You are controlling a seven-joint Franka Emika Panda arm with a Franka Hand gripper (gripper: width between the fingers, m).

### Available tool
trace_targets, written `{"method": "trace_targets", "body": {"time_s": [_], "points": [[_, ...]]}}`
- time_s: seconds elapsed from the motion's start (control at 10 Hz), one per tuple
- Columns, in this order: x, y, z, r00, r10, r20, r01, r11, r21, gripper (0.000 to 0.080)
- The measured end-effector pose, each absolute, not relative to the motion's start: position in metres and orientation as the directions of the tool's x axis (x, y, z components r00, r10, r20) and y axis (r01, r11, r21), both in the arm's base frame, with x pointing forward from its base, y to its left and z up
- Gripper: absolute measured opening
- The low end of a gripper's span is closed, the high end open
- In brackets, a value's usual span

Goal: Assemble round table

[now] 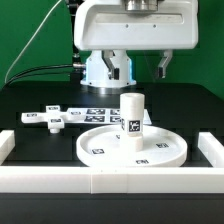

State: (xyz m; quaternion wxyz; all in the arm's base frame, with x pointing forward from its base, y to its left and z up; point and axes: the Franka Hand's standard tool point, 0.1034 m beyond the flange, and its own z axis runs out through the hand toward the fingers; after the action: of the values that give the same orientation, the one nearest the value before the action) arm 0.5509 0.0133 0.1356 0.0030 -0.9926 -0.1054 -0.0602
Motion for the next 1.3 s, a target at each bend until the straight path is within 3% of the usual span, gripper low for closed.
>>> {"method": "trace_targets", "body": {"time_s": [0.6, 1.3], "points": [[0.544, 0.005, 0.103, 0.972, 0.212, 0.099, 0.214, -0.977, -0.003, 0.0648], [0.538, 0.006, 0.088, 0.959, 0.262, 0.108, 0.264, -0.965, 0.000, 0.0648]]}}
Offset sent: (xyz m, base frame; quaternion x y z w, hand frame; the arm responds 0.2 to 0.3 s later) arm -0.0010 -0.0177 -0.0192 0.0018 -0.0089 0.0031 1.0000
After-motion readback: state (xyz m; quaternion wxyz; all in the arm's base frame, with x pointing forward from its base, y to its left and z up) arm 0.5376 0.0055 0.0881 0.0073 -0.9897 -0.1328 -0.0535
